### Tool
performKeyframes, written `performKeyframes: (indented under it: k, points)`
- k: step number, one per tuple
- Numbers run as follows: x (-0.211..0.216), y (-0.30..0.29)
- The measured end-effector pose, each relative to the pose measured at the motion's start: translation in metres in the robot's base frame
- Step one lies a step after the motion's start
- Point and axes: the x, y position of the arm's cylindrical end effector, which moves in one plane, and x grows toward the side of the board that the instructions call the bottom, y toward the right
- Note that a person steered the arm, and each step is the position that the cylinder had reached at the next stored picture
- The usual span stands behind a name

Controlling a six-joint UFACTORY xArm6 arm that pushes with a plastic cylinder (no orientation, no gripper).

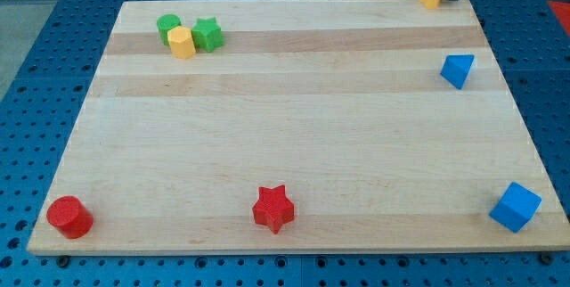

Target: Slide yellow heart to the green star

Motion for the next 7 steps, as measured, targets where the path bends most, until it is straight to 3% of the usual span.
performKeyframes:
  k: [4,7]
  points:
    - [0.0,-0.041]
    - [0.0,-0.137]
